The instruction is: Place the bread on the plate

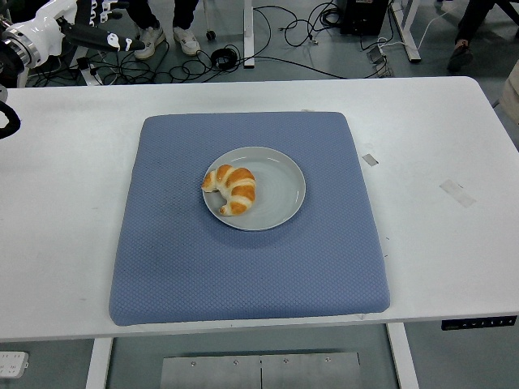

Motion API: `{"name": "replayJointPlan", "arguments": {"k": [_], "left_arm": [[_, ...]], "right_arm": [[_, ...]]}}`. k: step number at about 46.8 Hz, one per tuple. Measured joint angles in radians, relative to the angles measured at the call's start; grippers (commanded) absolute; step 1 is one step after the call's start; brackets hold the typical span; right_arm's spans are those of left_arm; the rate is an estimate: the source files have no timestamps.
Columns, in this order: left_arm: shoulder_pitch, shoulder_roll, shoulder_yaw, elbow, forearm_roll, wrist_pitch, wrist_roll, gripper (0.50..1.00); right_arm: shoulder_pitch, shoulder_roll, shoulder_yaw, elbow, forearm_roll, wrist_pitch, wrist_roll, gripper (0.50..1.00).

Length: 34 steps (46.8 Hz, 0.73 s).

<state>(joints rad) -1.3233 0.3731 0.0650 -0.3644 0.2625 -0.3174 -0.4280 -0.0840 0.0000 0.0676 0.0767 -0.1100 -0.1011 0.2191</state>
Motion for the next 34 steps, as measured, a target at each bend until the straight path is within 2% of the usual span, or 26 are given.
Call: {"name": "replayJointPlan", "arguments": {"k": [34], "left_arm": [[0.021, 0.001, -0.002, 0.001, 0.001, -0.002, 0.0, 0.972]], "right_arm": [[0.0, 0.0, 0.003, 0.004, 0.001, 0.0, 0.0, 1.0]]}}
